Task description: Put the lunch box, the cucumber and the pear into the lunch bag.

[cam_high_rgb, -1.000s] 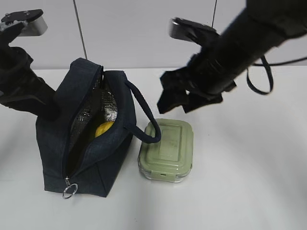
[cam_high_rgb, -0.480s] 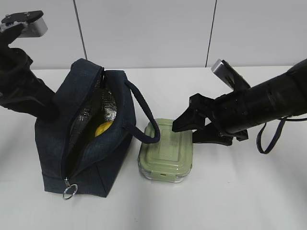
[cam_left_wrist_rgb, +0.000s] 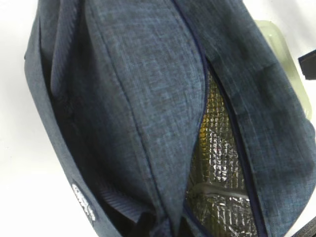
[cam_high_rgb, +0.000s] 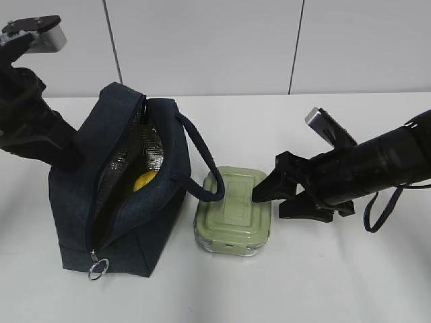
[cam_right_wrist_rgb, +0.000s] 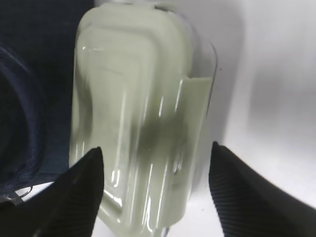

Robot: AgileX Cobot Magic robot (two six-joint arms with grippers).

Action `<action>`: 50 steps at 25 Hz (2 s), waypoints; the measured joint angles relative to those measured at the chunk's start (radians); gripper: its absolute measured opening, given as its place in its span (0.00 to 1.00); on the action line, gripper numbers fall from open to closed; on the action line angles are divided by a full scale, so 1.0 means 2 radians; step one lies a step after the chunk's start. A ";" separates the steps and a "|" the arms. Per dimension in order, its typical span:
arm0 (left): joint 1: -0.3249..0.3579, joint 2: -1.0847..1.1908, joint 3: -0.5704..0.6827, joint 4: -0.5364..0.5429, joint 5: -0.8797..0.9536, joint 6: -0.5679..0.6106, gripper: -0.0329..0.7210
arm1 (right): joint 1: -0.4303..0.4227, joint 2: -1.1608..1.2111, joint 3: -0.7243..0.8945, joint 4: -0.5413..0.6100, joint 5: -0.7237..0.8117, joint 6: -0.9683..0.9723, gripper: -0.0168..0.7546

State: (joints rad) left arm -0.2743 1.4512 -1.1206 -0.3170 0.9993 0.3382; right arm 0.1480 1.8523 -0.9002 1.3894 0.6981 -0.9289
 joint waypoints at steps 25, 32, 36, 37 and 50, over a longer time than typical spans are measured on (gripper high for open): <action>0.000 0.000 0.000 0.005 0.000 0.000 0.07 | -0.001 0.041 0.000 0.098 0.013 -0.072 0.69; 0.000 0.000 0.000 0.005 -0.001 0.000 0.07 | -0.001 0.065 0.000 0.108 0.030 -0.084 0.69; 0.000 0.000 0.000 0.005 -0.001 0.000 0.07 | -0.001 0.071 -0.001 0.115 0.039 -0.086 0.61; 0.000 0.000 0.000 0.005 -0.001 0.000 0.07 | -0.001 0.071 -0.001 0.117 0.043 -0.088 0.57; 0.000 0.000 0.000 0.007 -0.001 0.000 0.07 | -0.003 0.053 -0.001 0.118 0.031 -0.093 0.41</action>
State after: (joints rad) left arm -0.2743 1.4512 -1.1206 -0.3029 0.9982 0.3382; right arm 0.1419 1.9576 -0.9019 1.6248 0.7610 -1.1156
